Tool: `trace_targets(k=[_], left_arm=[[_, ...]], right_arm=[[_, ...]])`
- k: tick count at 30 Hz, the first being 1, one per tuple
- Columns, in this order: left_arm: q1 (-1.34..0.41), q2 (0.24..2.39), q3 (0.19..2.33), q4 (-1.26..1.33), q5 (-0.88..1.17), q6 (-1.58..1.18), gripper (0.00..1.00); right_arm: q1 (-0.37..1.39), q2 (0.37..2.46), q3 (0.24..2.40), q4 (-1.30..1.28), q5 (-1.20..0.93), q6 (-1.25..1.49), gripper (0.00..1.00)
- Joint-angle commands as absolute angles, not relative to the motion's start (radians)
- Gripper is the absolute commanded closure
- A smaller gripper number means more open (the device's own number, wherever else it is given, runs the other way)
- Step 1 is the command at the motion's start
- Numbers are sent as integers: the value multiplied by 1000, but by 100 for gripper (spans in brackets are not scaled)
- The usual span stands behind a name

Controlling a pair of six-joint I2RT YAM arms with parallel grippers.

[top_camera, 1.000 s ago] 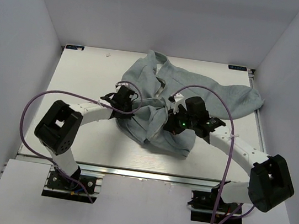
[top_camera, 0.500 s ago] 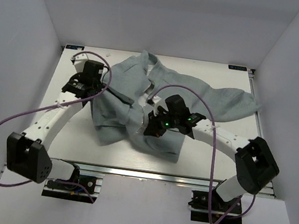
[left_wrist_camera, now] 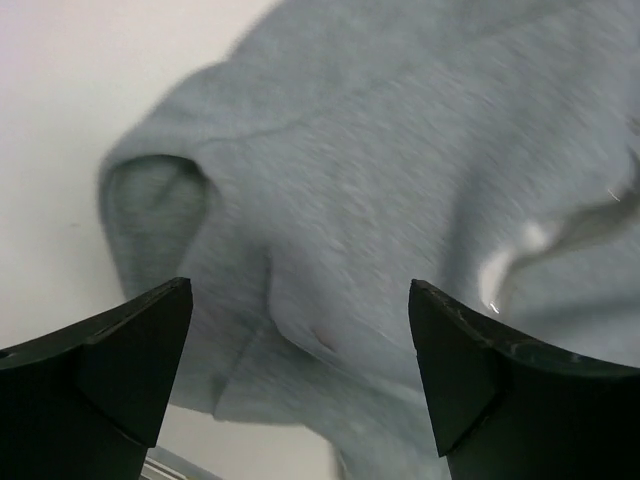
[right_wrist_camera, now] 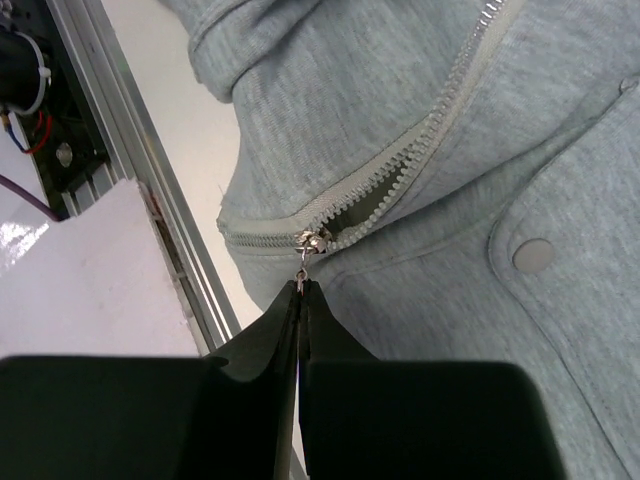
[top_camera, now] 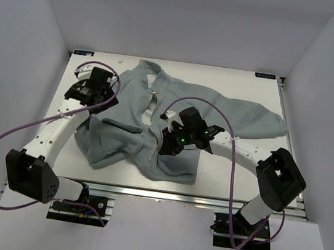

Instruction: Zip up the jacket

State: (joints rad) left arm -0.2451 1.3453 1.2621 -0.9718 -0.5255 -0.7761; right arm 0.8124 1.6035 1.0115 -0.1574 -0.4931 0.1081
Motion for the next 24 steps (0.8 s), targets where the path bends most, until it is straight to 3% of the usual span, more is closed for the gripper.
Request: trace_targets(k=[1, 5, 11, 18, 24], left_arm=[[-245, 1238, 1229, -819, -288, -645, 2], [-259, 1228, 1181, -635, 77, -578, 2], [-348, 1472, 1363, -686, -26, -502, 2], [-420, 1770, 1496, -562, 228, -351, 2], [-471, 2005, 1709, -601, 103, -314, 3]], right_arm=[[822, 1588, 1078, -204, -497, 42, 100], [853, 1571, 1066, -207, -485, 25, 100], [893, 1565, 999, -155, -451, 64, 100], [893, 1537, 945, -107, -416, 63, 100], [893, 1542, 942, -117, -413, 48, 100]])
